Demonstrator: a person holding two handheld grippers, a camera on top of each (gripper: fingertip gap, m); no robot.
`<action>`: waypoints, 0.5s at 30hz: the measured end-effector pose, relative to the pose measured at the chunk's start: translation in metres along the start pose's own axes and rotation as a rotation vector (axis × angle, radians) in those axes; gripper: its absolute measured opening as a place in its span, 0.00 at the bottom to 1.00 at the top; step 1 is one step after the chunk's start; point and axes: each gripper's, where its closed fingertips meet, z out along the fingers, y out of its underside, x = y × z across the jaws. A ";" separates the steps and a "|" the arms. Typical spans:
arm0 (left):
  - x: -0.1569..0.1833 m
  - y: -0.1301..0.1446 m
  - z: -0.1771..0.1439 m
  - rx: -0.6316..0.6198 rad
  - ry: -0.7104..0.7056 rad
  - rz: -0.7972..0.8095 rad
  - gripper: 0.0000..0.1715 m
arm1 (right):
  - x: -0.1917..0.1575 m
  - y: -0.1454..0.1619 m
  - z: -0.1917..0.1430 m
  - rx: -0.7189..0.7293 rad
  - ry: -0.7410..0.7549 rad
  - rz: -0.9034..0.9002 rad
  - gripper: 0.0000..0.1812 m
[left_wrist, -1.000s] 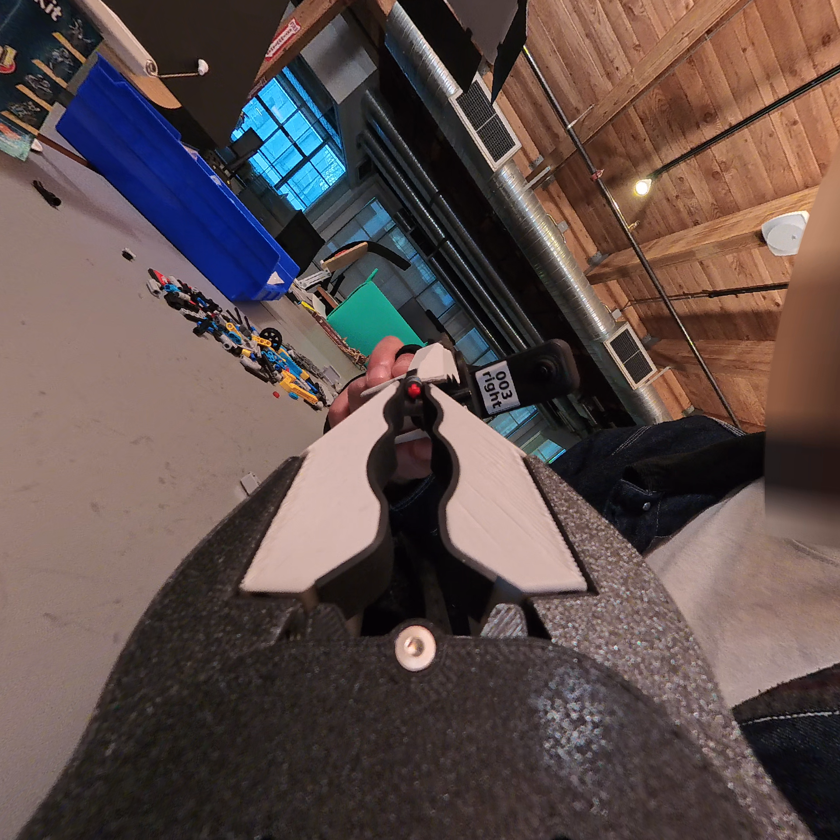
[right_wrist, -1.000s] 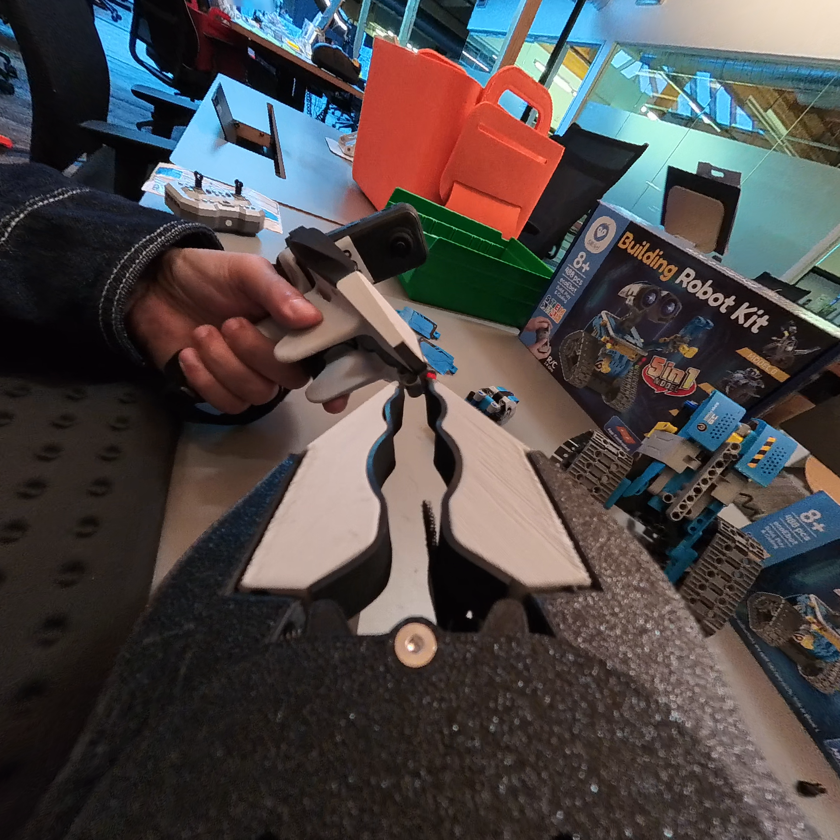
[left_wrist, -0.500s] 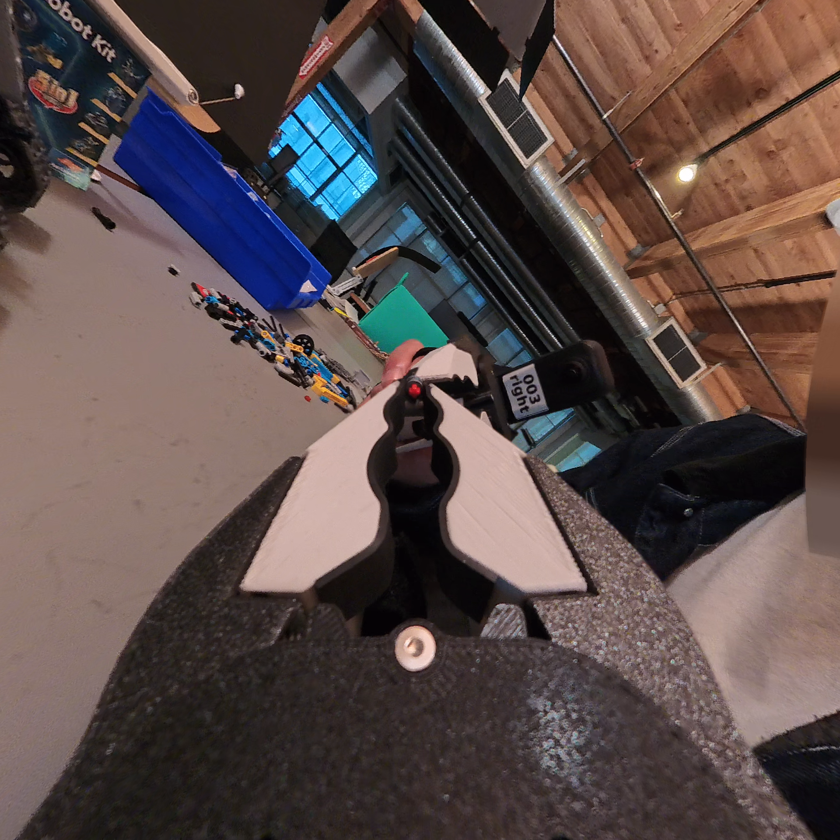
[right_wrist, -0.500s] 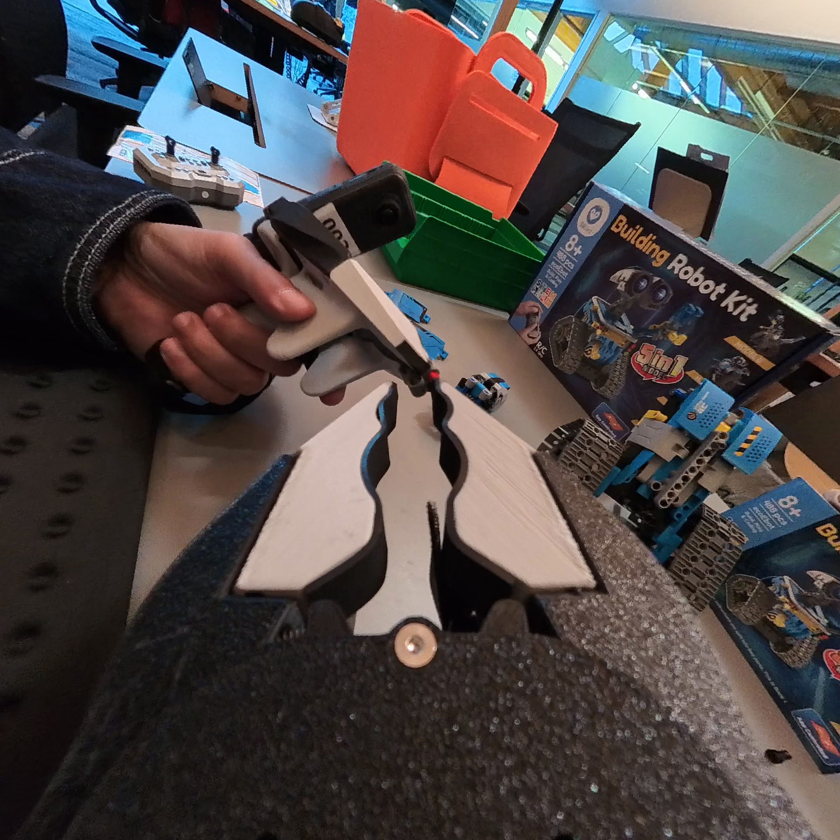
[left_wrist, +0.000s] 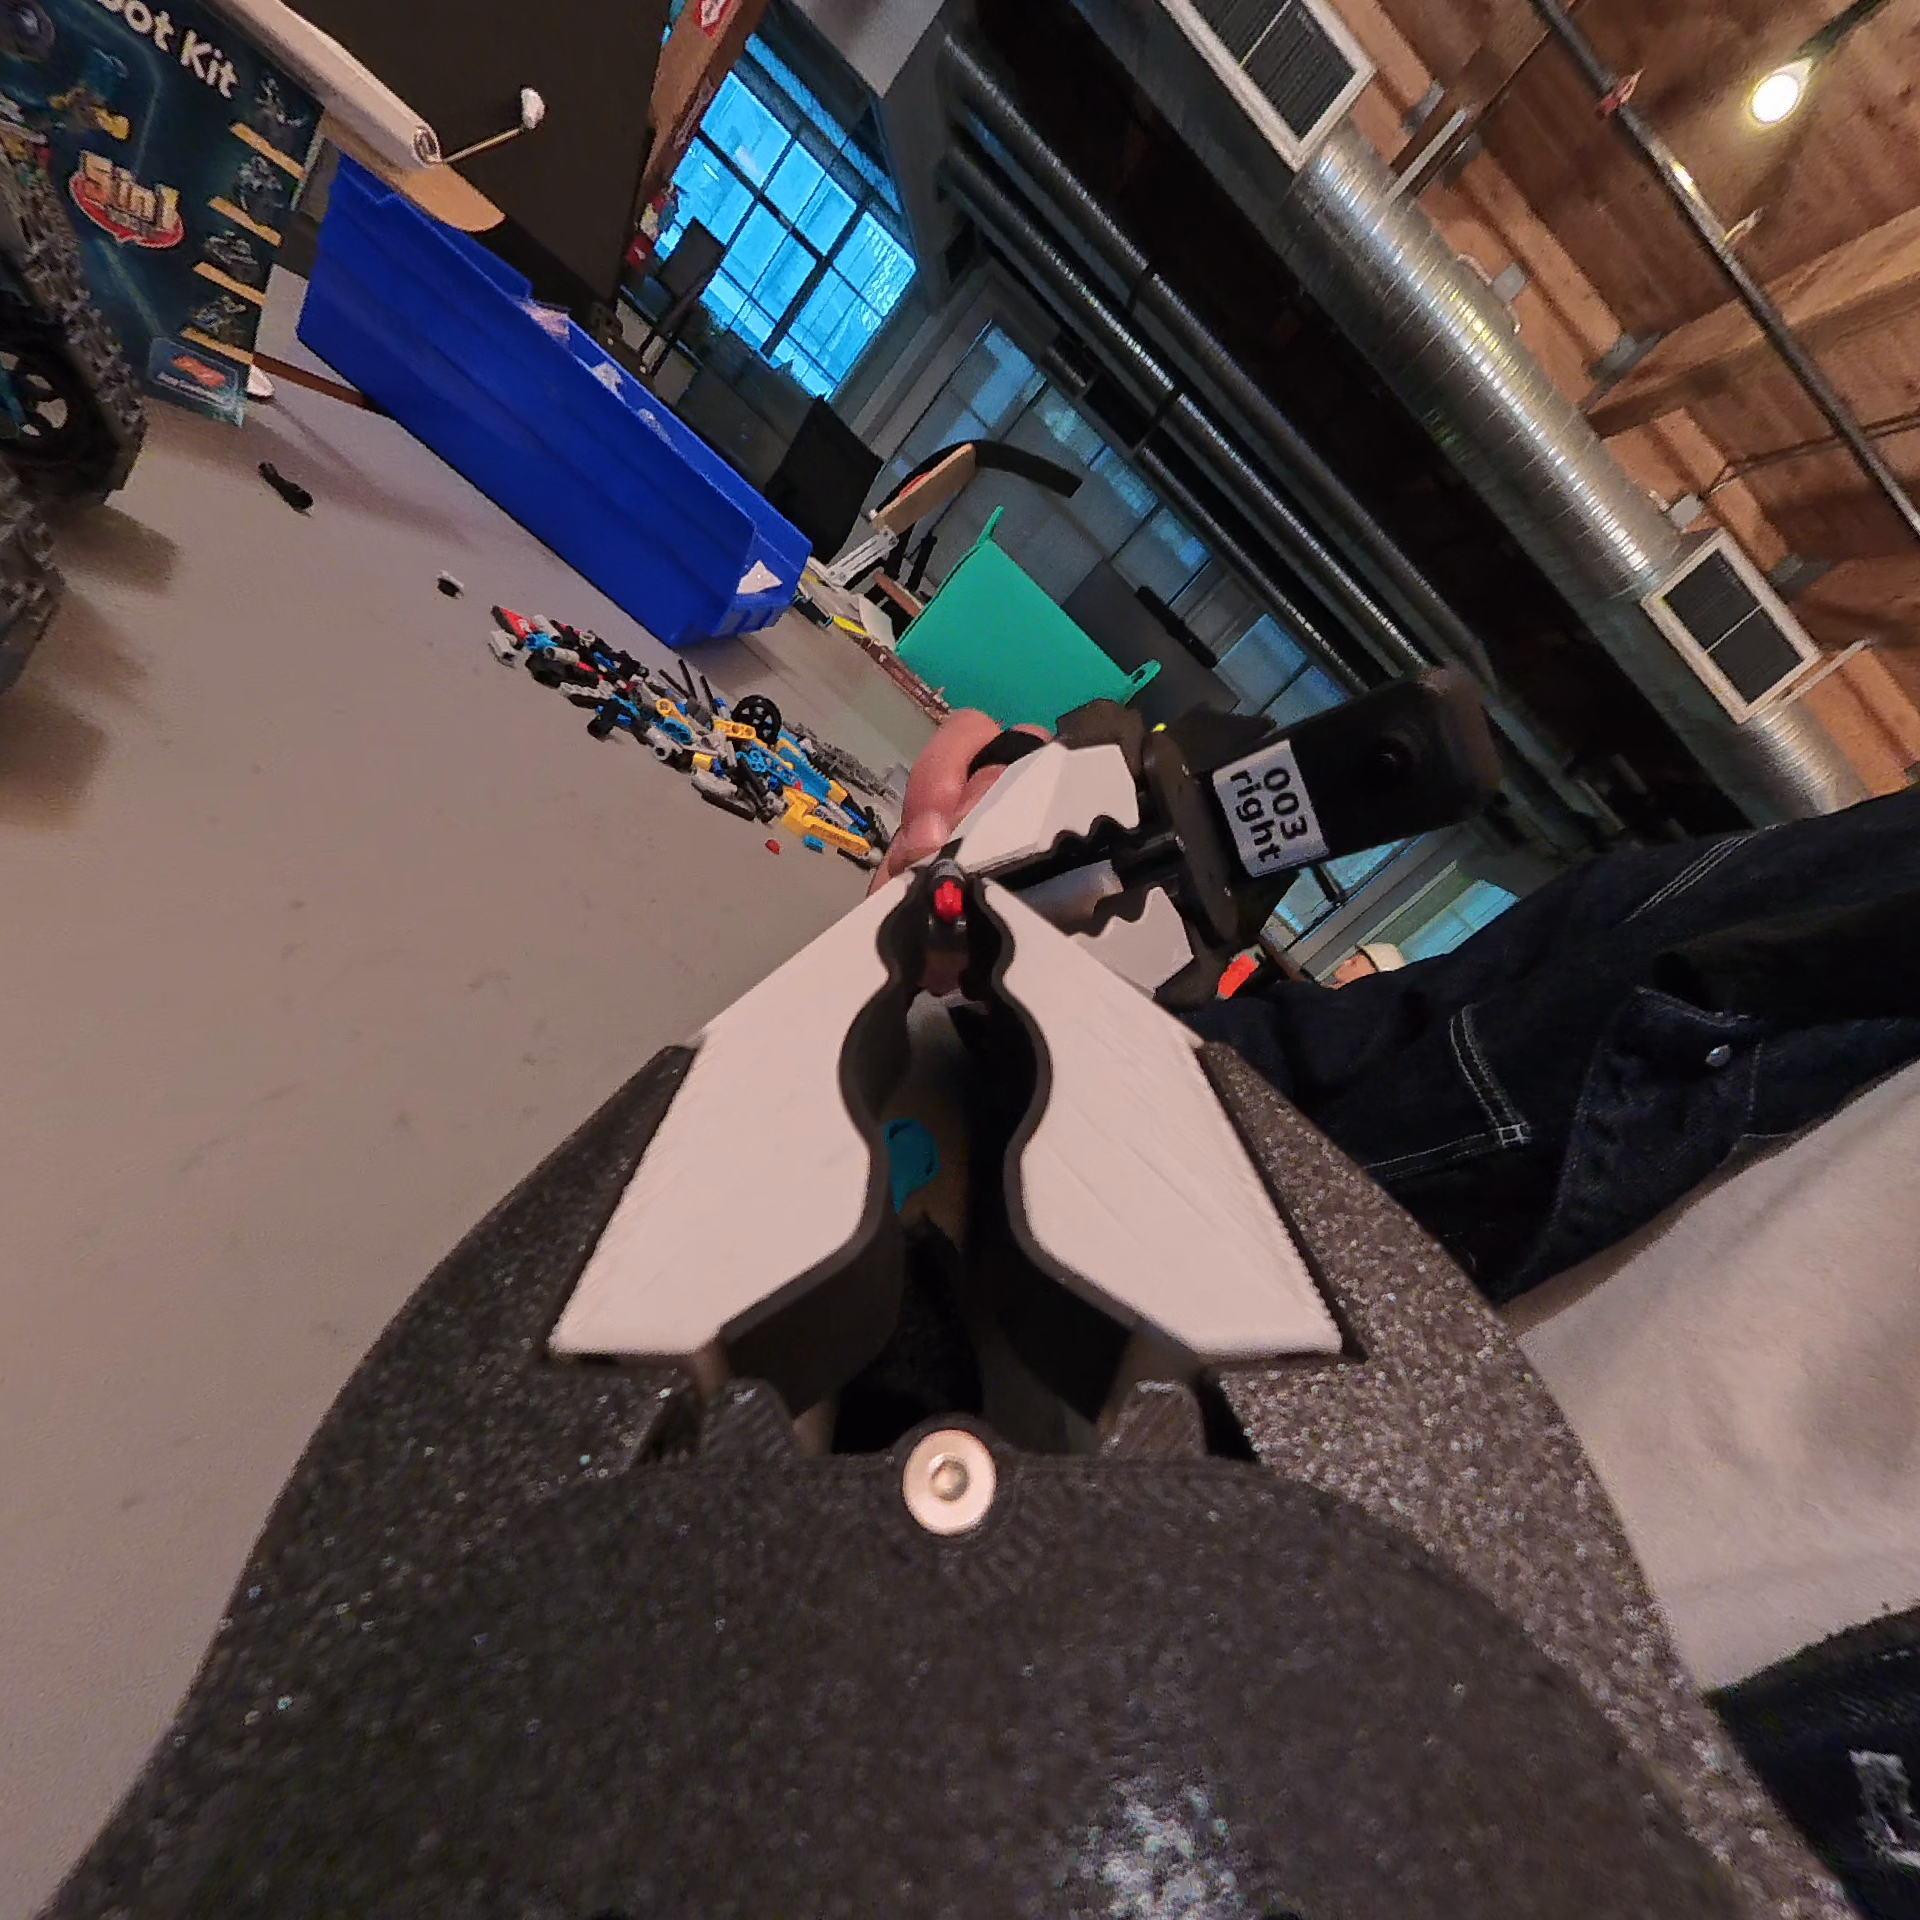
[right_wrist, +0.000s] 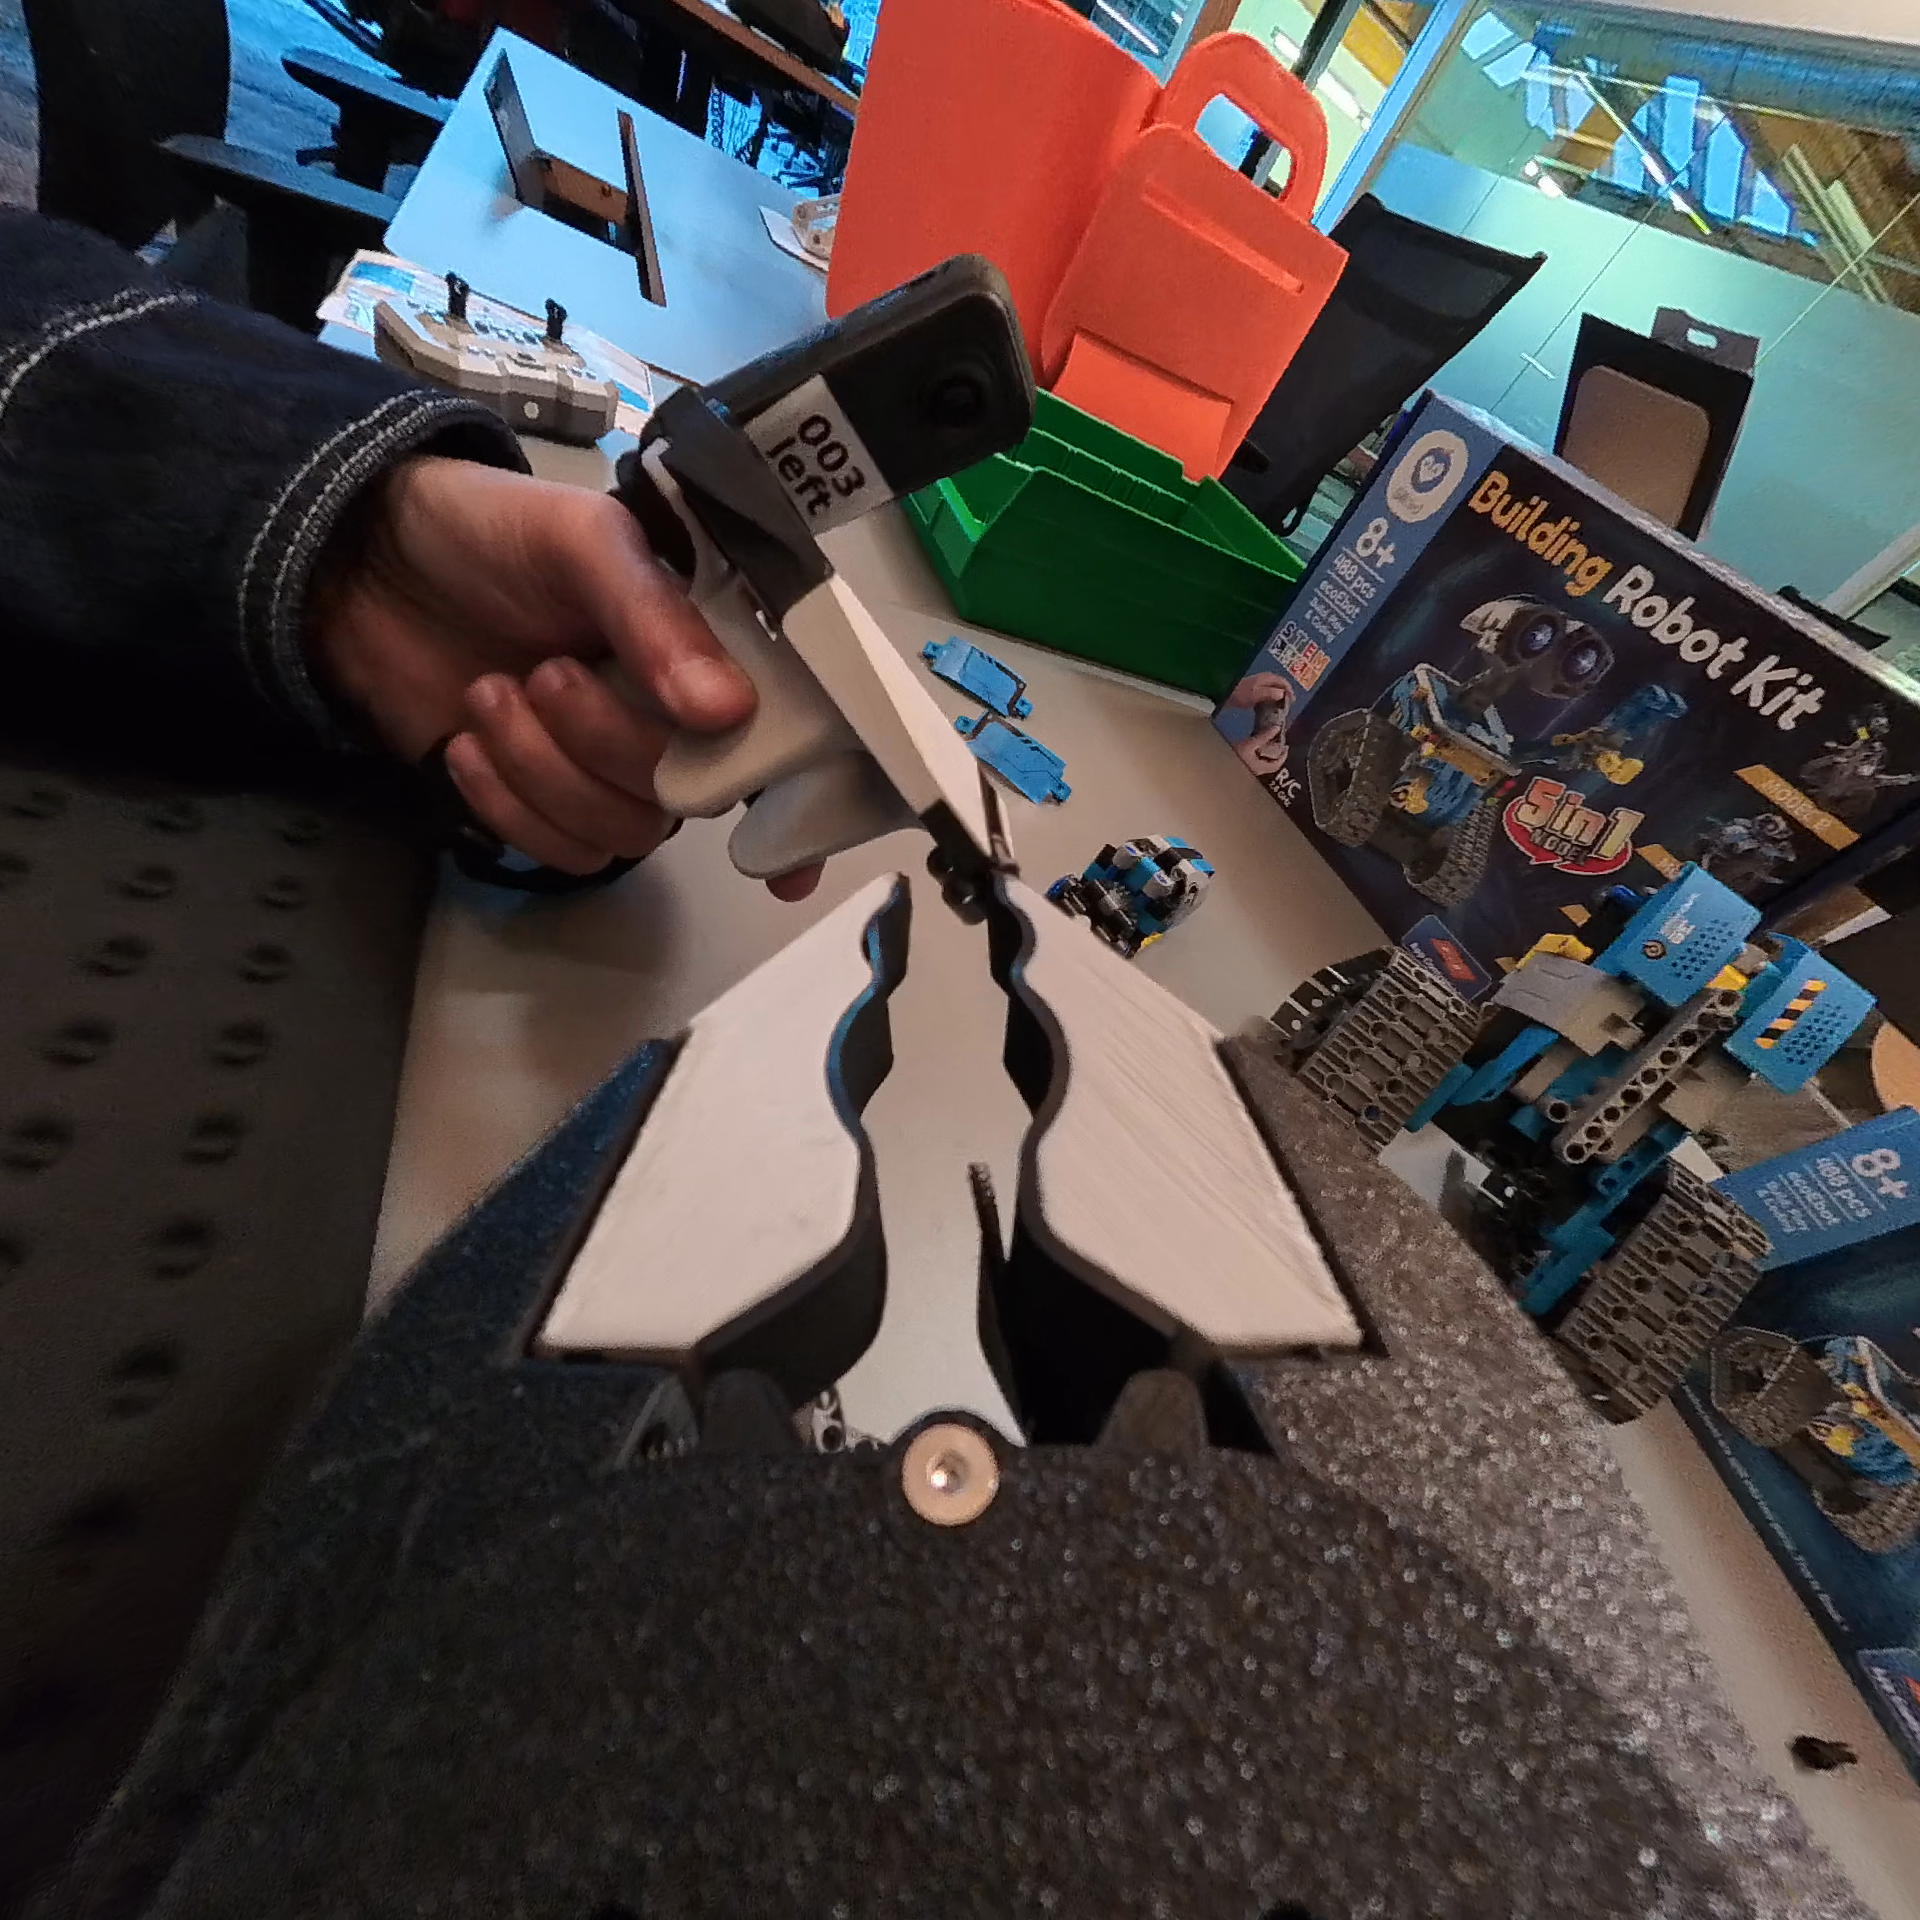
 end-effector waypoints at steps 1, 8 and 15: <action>0.001 0.000 0.000 0.002 0.010 -0.002 0.02 | 0.000 -0.002 -0.001 0.013 -0.002 0.019 0.06; 0.006 -0.010 0.000 0.061 0.072 -0.069 0.03 | 0.010 -0.009 -0.001 0.049 0.013 0.077 0.04; 0.004 -0.012 -0.002 0.075 0.082 -0.106 0.04 | 0.013 -0.007 -0.002 -0.013 0.095 -0.076 0.03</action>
